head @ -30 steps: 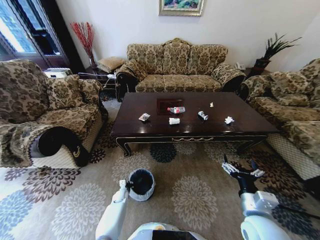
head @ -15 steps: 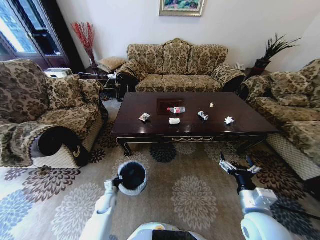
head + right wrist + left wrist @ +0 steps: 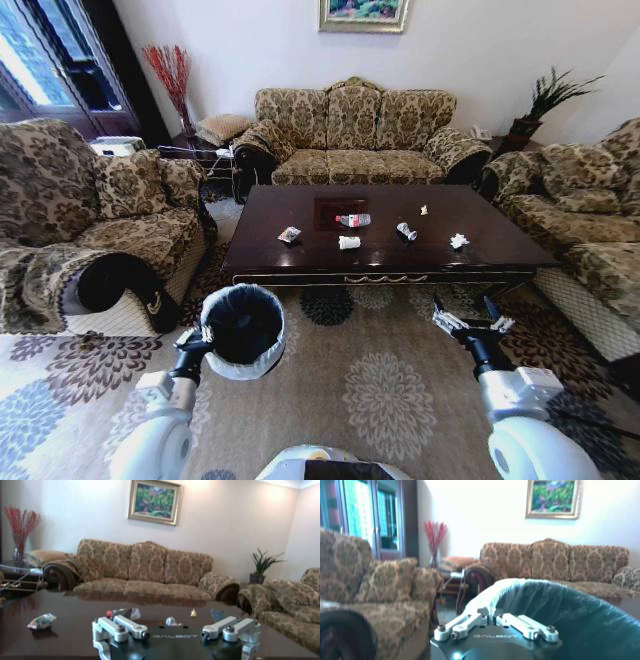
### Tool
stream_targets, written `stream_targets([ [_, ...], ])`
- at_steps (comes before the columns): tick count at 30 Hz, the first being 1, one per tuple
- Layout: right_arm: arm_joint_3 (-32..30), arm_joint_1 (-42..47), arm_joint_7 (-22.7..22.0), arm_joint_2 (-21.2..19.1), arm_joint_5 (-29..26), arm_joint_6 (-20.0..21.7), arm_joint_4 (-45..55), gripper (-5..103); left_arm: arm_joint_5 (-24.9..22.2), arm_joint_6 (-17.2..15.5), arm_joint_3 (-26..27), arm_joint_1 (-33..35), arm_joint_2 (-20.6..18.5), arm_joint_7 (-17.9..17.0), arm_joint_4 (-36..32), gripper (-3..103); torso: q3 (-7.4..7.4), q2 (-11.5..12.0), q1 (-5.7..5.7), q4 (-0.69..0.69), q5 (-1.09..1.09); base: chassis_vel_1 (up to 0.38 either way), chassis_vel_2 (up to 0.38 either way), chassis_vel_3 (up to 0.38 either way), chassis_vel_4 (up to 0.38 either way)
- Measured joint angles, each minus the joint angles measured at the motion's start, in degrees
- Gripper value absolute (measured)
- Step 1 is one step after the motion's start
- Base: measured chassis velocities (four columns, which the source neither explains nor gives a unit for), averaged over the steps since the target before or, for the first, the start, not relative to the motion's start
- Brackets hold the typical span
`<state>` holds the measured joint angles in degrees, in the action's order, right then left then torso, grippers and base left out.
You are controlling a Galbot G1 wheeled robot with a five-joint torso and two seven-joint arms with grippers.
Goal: Move to the front of the table and place the trash on the table into the trash bin.
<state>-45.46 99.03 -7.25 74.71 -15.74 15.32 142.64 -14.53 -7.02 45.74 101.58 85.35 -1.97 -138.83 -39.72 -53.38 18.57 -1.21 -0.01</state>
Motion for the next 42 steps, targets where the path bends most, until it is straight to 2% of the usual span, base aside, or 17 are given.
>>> stream_targets([
  [10, -2.95, -0.35, 1.21, -0.81, -2.2, -0.19, 0.66, 100, 1.01, -2.62, -1.77, -2.54, -0.35, -1.09, -3.69, 3, 0.0, 0.0, 0.0, 0.0, 0.01, 0.0, 0.0, 0.0, 0.0],
  [17, -3.21, -1.06, 1.27, -0.92, -2.39, -0.17, 0.69, 100, 0.78, -2.84, -2.19, -3.18, -0.81, -1.4, -3.77, 3, 0.0, 0.0, -0.01, 0.0, 0.01, -0.064, 0.064, 0.055, -0.053],
  [42, -1.51, -3.39, 1.44, -0.97, -2.12, 0.89, -0.12, 100, 0.55, -2.85, -2.27, -4.1, -1.28, -1.57, -2.91, 3, 0.0, 0.01, -0.01, -0.01, 0.01, -0.211, 0.214, 0.212, -0.216],
])
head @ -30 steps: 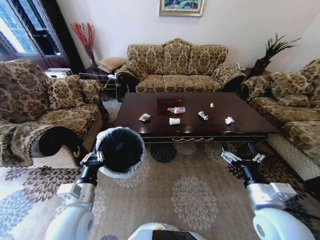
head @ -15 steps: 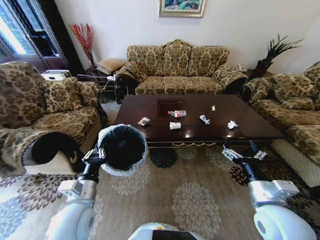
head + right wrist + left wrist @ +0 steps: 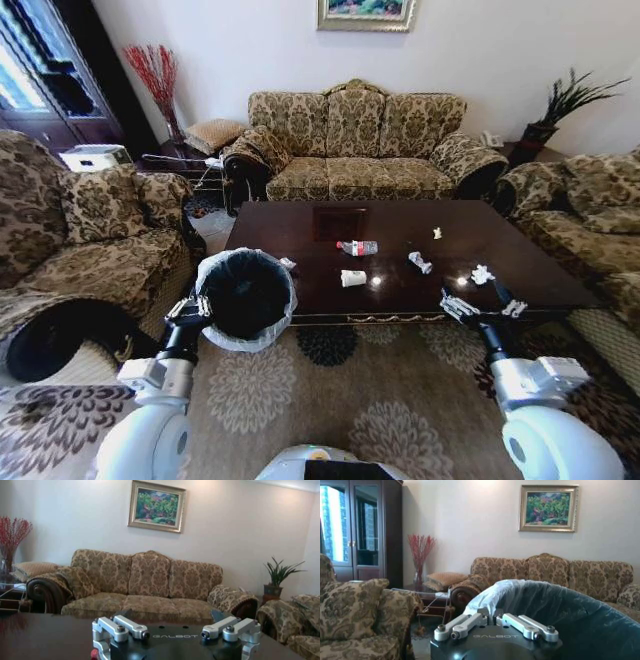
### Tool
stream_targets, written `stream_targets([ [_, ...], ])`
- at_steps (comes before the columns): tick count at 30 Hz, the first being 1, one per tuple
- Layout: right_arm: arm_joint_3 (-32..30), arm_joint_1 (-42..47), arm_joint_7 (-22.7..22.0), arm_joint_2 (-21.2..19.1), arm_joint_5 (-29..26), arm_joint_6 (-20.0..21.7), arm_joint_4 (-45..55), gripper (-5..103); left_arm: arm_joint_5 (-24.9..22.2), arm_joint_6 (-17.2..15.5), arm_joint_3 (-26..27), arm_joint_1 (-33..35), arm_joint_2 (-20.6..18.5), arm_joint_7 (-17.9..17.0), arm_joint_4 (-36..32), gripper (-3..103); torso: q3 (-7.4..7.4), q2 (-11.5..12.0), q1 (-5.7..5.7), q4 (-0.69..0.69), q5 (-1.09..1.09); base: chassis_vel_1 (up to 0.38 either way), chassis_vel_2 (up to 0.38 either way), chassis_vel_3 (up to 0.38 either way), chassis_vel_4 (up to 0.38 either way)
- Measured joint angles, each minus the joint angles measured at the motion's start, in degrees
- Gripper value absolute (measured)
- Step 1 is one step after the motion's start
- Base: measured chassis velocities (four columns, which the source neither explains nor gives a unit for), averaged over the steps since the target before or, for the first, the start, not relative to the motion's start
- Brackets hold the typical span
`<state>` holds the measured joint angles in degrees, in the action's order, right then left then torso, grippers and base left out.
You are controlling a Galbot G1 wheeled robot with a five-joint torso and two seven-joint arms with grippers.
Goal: Move to the front of the table and place the trash on the table into the trash bin.
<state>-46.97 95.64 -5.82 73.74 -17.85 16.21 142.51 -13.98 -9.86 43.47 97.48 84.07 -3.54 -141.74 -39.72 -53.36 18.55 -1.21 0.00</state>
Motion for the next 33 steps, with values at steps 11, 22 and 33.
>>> stream_targets([
  [11, 0.0, 0.0, 0.0, 0.02, 0.05, 0.0, 0.0, 100, -0.01, 0.0, -0.01, -0.03, 0.01, 0.02, 0.06, 3, -0.04, 0.02, 0.09, 0.0, 0.0, -0.156, 0.148, 0.155, -0.154],
  [22, -0.01, 0.06, -0.03, 0.02, 0.06, 0.0, 0.01, 100, 0.0, -0.01, 0.01, 0.01, 0.01, 0.02, 0.09, 3, 0.01, -0.03, -0.03, 0.0, 0.0, 0.003, -0.002, -0.006, 0.008],
  [33, -0.01, 0.06, -0.04, 0.02, 0.06, 0.01, 0.01, 100, 0.0, -0.01, 0.0, -0.01, 0.01, 0.07, 0.09, 3, -0.01, -0.01, 0.02, 0.01, 0.0, 0.0, 0.0, 0.0, 0.0],
])
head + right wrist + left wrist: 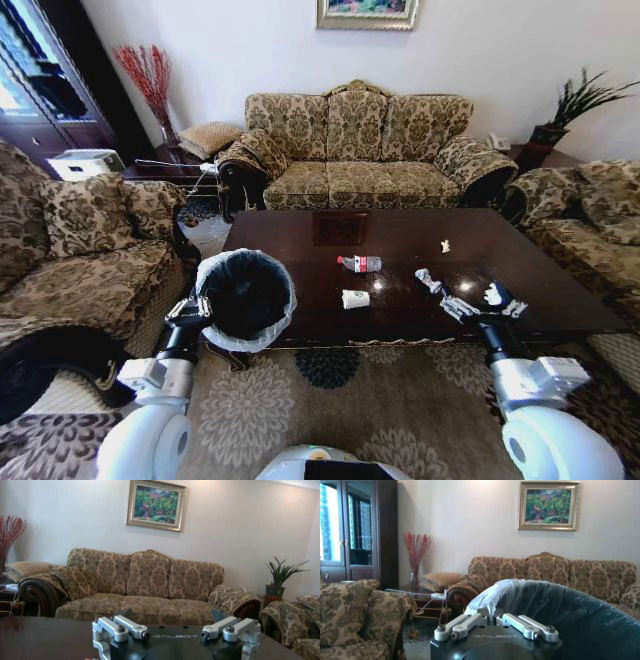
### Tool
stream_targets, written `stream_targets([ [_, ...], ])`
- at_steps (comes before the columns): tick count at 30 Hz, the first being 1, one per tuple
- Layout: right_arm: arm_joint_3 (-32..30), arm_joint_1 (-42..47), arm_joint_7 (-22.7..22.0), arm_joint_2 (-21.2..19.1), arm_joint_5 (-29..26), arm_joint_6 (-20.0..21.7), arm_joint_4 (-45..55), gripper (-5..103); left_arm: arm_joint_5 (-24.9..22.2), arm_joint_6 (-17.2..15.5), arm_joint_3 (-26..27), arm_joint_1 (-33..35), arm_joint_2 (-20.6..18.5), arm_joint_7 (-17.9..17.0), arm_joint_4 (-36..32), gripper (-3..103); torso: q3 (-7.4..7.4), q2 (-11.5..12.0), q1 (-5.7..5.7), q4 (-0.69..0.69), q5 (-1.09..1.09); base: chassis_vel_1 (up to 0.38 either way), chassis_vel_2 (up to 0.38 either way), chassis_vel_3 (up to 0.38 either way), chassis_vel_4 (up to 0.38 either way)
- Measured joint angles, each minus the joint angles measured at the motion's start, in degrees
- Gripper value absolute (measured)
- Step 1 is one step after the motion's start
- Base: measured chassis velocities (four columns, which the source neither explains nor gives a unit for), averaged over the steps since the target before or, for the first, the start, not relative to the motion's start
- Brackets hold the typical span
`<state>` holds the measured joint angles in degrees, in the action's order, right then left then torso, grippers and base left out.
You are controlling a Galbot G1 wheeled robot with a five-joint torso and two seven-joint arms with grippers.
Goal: Move to the front of the table and place the trash on the table into the trash bin.
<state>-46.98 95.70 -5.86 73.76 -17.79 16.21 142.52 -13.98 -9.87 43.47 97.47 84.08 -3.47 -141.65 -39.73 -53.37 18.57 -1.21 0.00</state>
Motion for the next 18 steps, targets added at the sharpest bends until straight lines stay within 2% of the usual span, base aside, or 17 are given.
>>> stream_targets([
  [18, 0.0, 0.0, 0.0, 0.0, 0.0, -0.02, 0.0, 100, 0.0, 0.0, 0.0, 0.0, 0.0, 0.0, 0.0, 3, 0.0, 0.01, 0.0, -0.01, 0.0, 0.0, 0.0, 0.0, 0.0],
])
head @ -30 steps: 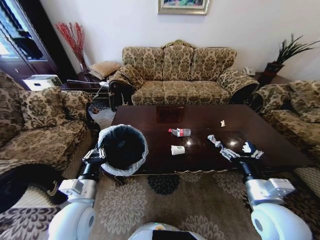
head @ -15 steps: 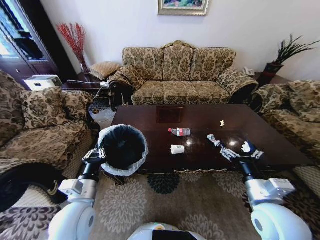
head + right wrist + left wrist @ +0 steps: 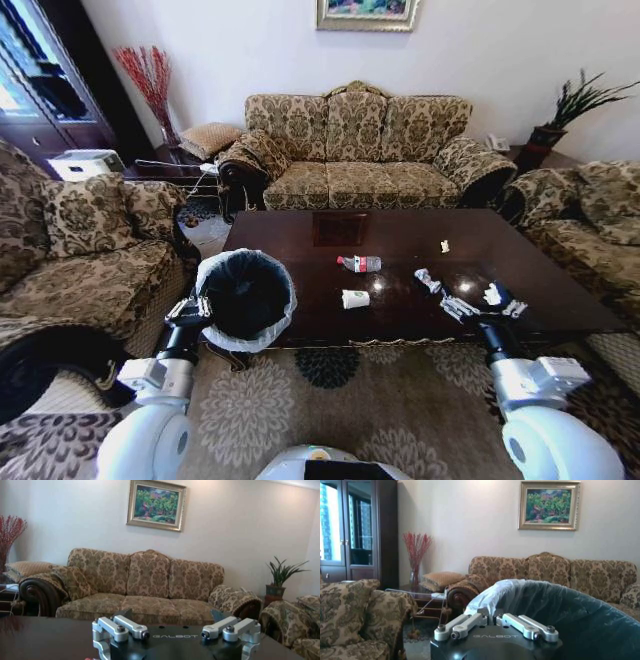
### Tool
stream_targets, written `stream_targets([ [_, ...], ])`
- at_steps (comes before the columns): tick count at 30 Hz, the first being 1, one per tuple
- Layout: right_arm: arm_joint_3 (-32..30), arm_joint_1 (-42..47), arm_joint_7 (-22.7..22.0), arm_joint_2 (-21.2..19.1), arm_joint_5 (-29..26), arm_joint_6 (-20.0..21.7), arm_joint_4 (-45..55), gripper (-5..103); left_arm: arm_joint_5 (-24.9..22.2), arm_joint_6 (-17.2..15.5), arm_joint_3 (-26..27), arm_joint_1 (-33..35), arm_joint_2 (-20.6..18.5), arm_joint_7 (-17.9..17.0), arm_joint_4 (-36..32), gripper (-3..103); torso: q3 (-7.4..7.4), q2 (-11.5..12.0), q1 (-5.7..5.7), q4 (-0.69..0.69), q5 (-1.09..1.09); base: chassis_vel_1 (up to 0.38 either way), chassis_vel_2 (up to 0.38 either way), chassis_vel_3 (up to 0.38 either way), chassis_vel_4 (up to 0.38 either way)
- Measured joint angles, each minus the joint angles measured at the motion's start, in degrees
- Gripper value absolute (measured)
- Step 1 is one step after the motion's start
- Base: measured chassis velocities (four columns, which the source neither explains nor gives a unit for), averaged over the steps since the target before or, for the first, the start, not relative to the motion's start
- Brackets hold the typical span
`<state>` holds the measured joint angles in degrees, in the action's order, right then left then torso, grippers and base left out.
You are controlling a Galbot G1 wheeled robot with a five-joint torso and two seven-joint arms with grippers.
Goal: Move to the front of the table and place the trash on the table into the trash bin.
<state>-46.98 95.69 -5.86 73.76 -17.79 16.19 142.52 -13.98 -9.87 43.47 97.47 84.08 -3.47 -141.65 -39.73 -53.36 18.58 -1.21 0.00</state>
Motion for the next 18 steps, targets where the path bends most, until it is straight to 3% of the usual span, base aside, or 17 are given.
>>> stream_targets([
  [18, 0.0, 0.0, 0.0, 0.0, 0.0, 0.0, 0.0, 100, 0.0, 0.01, 0.0, 0.0, 0.0, 0.0, 0.0, 3, 0.0, 0.0, 0.0, 0.0, 0.0, 0.0, 0.0, 0.0, 0.0],
])
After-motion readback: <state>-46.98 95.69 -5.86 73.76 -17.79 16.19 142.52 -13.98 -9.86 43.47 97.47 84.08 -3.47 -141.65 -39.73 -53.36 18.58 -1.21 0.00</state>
